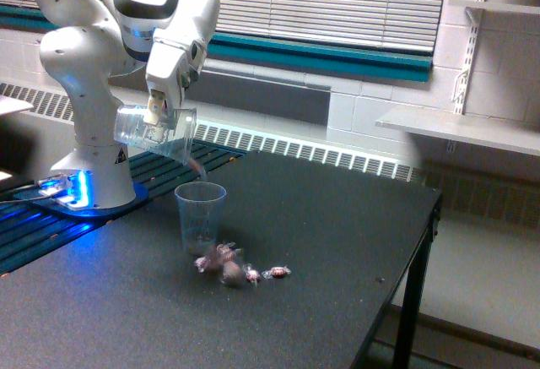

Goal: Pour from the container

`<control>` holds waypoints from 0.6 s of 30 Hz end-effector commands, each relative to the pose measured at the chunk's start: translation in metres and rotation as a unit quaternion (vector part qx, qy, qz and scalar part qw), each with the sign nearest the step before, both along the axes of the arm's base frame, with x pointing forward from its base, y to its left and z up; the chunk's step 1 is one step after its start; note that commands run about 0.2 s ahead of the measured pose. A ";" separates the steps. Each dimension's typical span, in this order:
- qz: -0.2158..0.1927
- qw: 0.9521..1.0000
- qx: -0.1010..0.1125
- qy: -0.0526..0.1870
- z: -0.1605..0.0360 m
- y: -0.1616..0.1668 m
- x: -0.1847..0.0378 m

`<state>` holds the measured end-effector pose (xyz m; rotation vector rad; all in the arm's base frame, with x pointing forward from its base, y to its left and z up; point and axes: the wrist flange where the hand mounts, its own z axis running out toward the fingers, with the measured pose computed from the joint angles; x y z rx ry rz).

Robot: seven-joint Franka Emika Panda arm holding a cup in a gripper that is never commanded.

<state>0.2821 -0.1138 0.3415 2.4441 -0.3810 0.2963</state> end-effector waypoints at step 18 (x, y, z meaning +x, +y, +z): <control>-0.005 1.000 -0.014 0.006 -0.010 0.001 -0.010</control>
